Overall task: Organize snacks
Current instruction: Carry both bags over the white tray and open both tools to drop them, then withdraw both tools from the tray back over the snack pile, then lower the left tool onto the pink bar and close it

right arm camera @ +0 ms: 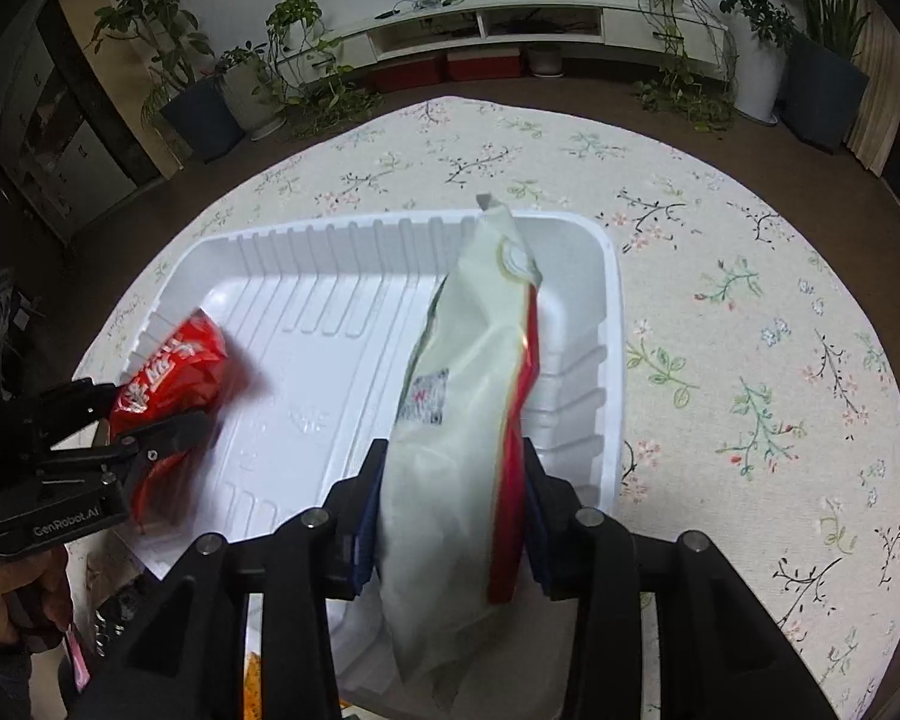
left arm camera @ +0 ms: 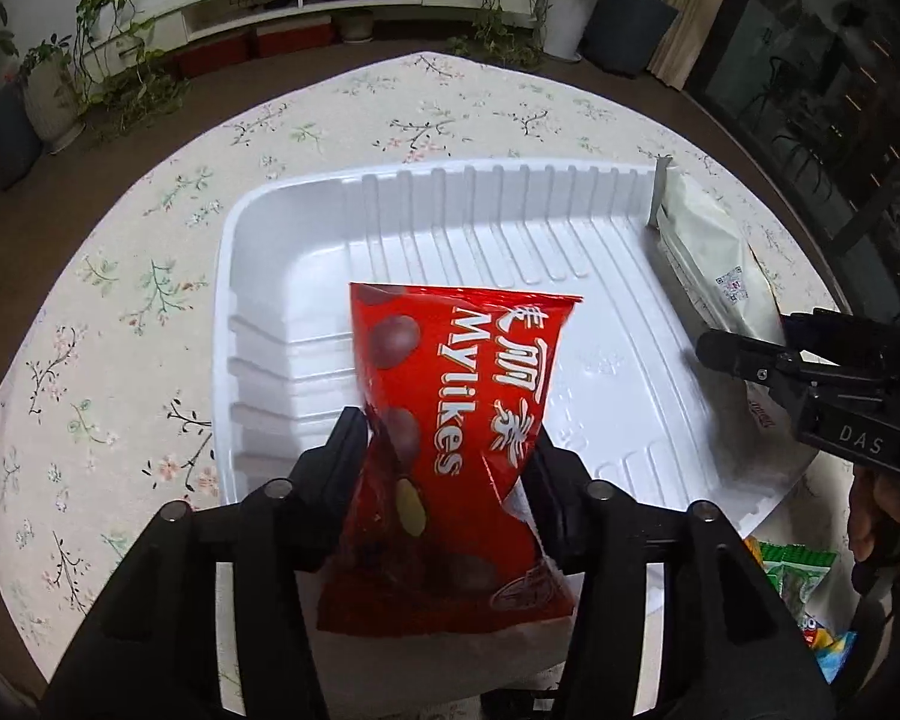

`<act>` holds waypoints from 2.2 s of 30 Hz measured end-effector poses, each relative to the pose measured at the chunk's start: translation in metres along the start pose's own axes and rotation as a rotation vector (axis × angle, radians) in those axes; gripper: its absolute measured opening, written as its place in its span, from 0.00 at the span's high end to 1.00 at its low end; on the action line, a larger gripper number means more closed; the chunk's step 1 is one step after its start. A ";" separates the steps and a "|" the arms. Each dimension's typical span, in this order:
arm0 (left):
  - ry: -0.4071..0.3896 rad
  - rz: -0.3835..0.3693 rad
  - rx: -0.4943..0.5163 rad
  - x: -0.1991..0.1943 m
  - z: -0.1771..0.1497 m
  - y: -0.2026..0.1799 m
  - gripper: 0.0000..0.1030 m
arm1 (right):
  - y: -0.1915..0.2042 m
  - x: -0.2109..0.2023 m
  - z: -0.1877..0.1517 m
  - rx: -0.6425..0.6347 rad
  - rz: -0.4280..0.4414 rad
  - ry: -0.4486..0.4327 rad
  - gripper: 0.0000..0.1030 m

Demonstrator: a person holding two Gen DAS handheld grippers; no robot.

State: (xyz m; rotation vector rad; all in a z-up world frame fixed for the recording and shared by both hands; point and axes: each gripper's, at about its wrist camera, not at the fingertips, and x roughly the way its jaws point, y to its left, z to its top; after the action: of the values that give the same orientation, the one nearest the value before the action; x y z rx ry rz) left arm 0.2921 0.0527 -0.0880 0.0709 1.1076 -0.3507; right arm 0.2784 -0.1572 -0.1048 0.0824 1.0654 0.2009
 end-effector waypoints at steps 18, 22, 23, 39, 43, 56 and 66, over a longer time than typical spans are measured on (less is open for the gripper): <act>-0.253 -0.019 -0.042 -0.096 -0.013 0.011 0.00 | -0.011 -0.104 0.004 0.079 0.056 -0.191 0.23; -0.437 -0.005 0.008 -0.153 -0.044 0.005 0.00 | -0.014 -0.170 -0.014 0.100 0.136 -0.341 0.07; -0.482 -0.006 -0.003 -0.167 -0.055 0.005 0.00 | -0.014 -0.186 -0.022 0.107 0.160 -0.383 0.05; -0.331 -0.023 -0.322 -0.205 -0.247 0.018 0.00 | 0.000 -0.213 -0.222 0.399 0.473 -0.318 0.00; -0.295 -0.075 -0.254 -0.197 -0.275 -0.007 0.00 | 0.015 -0.206 -0.249 0.385 0.368 -0.262 0.00; -0.200 -0.052 -0.147 -0.172 -0.281 -0.044 0.01 | 0.028 -0.206 -0.261 0.211 0.128 -0.229 0.00; -0.169 -0.054 -0.068 -0.164 -0.247 -0.029 0.18 | 0.047 -0.203 -0.265 0.142 0.134 -0.229 0.09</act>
State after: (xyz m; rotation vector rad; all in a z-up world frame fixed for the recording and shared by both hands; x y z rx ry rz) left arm 0.0052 0.1216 -0.0507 -0.0481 0.9548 -0.3605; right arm -0.0544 -0.1605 -0.0512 0.2986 0.8455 0.2309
